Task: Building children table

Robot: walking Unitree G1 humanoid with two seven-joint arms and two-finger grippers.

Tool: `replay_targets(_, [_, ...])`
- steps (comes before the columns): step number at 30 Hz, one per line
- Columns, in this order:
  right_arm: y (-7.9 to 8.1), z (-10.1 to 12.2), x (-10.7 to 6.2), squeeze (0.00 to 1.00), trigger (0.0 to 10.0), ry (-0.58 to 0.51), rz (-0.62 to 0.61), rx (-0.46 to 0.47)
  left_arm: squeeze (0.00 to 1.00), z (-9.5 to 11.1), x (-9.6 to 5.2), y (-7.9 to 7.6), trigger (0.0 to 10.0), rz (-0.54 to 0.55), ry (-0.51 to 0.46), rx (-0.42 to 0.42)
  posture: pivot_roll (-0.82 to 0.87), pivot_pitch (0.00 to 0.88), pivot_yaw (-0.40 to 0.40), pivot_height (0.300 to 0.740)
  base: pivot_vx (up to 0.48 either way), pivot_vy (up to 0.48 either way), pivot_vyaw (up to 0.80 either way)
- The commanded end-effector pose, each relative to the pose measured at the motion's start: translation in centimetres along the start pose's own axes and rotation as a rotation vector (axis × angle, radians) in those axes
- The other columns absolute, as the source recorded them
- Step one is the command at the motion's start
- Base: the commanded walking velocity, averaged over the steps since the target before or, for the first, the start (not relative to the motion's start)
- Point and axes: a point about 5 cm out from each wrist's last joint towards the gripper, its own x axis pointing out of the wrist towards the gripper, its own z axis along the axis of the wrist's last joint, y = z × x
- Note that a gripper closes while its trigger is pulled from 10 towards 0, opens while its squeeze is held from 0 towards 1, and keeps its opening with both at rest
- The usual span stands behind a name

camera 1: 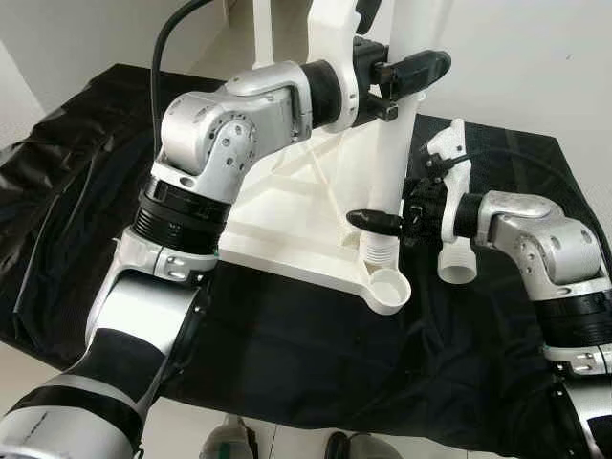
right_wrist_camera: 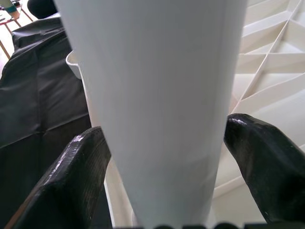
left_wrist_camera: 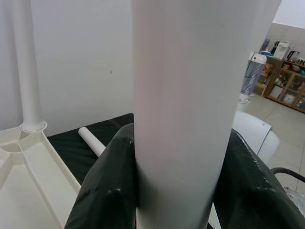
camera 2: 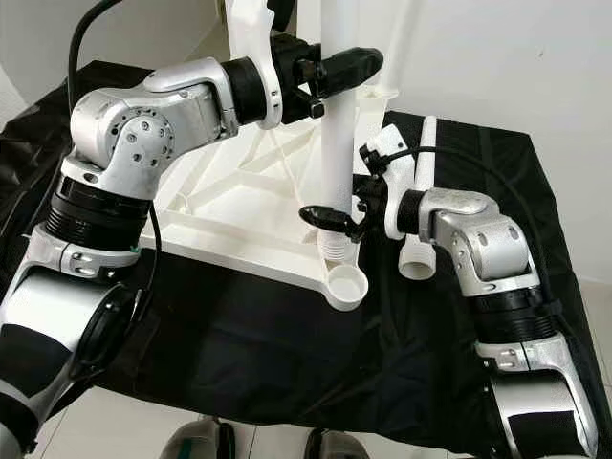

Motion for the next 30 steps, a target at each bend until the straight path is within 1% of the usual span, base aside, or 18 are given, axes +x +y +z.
replay_targets(1, [0.35,-0.11,0.09,0.00,10.0,0.014,0.015,-0.017,0.00,0.63,0.09,-1.47,10.0,-0.186,-0.017,0.035,0.00,0.058,-0.031,0.740,0.000,0.000,0.00])
replay_targets(5, [0.26,-0.18,0.25,0.00,10.0,0.010,0.011,-0.014,0.00,0.73,0.13,-1.42,10.0,-0.188,-0.020,0.034,0.01,0.057,-0.028,0.740,0.000,0.000,0.00])
replay_targets(6, [0.23,-0.25,0.34,0.00,5.0,0.007,0.009,-0.008,0.00,0.73,0.15,-1.43,10.0,-0.189,-0.021,0.035,0.01,0.058,-0.028,0.740,0.000,0.000,0.00])
replay_targets(7, [0.20,-0.33,0.41,0.00,4.8,0.006,0.006,-0.002,0.00,0.73,0.17,-1.43,10.0,-0.190,-0.022,0.037,0.01,0.058,-0.028,0.740,0.000,0.000,0.00])
replay_targets(8, [0.15,-0.39,0.48,0.00,0.7,0.003,0.002,0.000,0.00,0.73,0.18,-1.38,10.0,-0.187,-0.021,0.037,0.02,0.057,-0.026,0.740,0.000,0.000,0.00])
replay_targets(9, [0.15,-0.39,0.48,0.00,0.7,0.003,0.002,0.000,0.00,0.73,0.18,-1.38,10.0,-0.187,-0.021,0.037,0.02,0.057,-0.026,0.740,0.000,0.000,0.00])
replay_targets(10, [0.11,-0.42,0.52,0.00,2.2,0.000,-0.001,0.001,0.00,0.73,0.19,-1.34,10.0,-0.185,-0.021,0.037,0.02,0.057,-0.026,0.740,0.000,0.000,0.00])
replay_targets(12, [0.07,-0.43,0.56,0.00,2.2,-0.004,-0.005,0.001,0.00,0.73,0.19,-1.31,10.0,-0.184,-0.021,0.036,0.02,0.057,-0.026,0.740,0.000,0.000,0.00])
replay_targets(15, [-0.02,-0.55,0.74,0.00,1.7,-0.017,-0.011,0.006,0.00,0.84,0.19,-1.26,10.0,-0.182,-0.026,0.039,0.03,0.054,-0.025,0.740,0.000,0.000,0.00])
replay_targets(17, [-0.04,-0.60,0.79,0.00,1.7,-0.019,-0.013,0.008,0.00,0.86,0.19,-1.24,10.0,-0.181,-0.027,0.041,0.03,0.054,-0.025,0.740,0.000,0.000,0.00])
replay_targets(18, [-0.13,-0.73,0.93,0.00,0.0,-0.035,-0.026,0.017,0.00,0.91,0.16,-1.16,10.0,-0.173,-0.029,0.042,0.04,0.052,-0.025,0.740,0.000,0.000,0.00])
replay_targets(24, [-0.05,-0.85,0.97,0.00,0.0,-0.069,-0.033,0.042,0.00,0.80,0.03,-1.06,10.0,-0.156,-0.027,0.050,0.05,0.055,-0.025,0.740,0.000,0.000,0.00])
replay_targets(25, [-0.07,-0.80,0.92,0.00,10.0,-0.083,-0.046,0.045,0.00,0.77,-0.05,-1.04,10.0,-0.153,-0.029,0.049,0.05,0.059,-0.026,0.740,0.000,0.000,0.00])
replay_targets(27, [-0.14,-0.71,0.88,0.00,10.0,-0.100,-0.059,0.045,0.00,0.76,-0.11,-1.02,10.0,-0.153,-0.034,0.040,0.05,0.059,-0.026,0.740,0.000,0.000,0.00])
replay_targets(28, [-0.10,-0.64,0.82,0.00,10.0,-0.113,-0.067,0.042,0.02,0.79,-0.21,-1.08,10.0,-0.154,-0.039,0.032,0.06,0.062,-0.026,0.740,0.000,0.000,0.00])
replay_targets(29, [-0.21,-0.46,0.69,0.00,10.0,-0.145,-0.090,0.046,1.00,1.01,-0.32,-0.83,10.0,-0.143,-0.060,0.004,0.06,0.064,-0.025,0.740,0.000,0.000,0.00])
replay_targets(30, [-0.21,-0.46,0.69,0.00,10.0,-0.145,-0.090,0.046,1.00,1.01,-0.32,-0.83,10.0,-0.143,-0.060,0.004,0.06,0.064,-0.025,0.740,0.000,0.000,0.00])
